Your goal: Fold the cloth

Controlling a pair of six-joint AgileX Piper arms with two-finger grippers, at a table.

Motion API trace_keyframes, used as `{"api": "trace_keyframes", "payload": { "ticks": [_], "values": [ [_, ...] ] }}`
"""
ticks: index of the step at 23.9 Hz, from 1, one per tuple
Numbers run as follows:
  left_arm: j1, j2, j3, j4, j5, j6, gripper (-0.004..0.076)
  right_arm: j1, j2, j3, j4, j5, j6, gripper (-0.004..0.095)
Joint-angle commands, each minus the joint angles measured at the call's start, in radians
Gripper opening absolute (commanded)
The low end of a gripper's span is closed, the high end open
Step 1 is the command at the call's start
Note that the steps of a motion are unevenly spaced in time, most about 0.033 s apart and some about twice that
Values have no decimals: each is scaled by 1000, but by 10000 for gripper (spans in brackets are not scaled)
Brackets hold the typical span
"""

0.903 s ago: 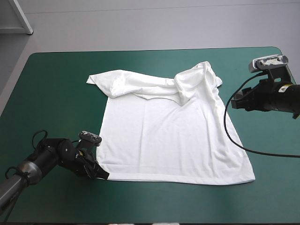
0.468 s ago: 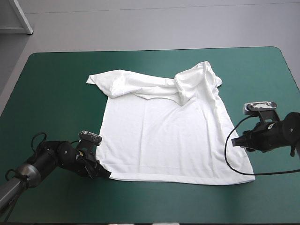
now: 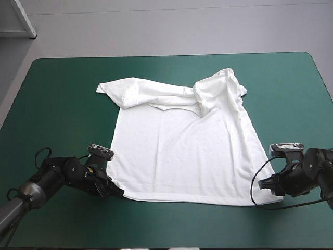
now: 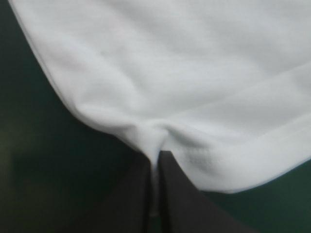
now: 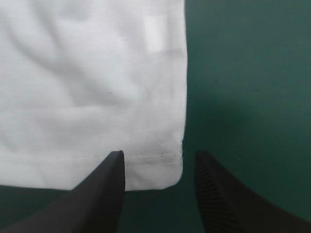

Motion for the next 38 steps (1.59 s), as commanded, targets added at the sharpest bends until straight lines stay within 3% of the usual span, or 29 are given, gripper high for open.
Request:
{"api": "trace_keyframes", "payload": {
  "ticks": [1,7,14,17,19,20,22,30,38],
  "values": [
    [-11,32,32,-6,-29,10,19,-4,-18,17,-29,-94,31,431],
    [-11,32,32,-30,-29,40,19,-4,-18,32,-22,-124,30,431],
    [-11,32,32,-32,-29,40,19,-4,33,87,63,-140,-19,430],
    [-11,32,32,-32,-34,40,19,-4,73,89,54,-150,-19,388],
    [-11,32,32,-32,-36,40,19,-4,100,89,69,-152,-19,284],
    [-11,32,32,-32,-38,40,19,-3,109,89,79,-154,-32,130],
    [-11,30,32,-32,-60,40,19,-3,109,89,82,-165,-42,-7],
    [-11,-93,-18,-45,-115,33,19,-3,41,-62,137,-163,-85,-8],
    [-11,-177,-301,47,-170,33,19,-3,-48,-369,388,-168,-275,-8]
  ]
}}
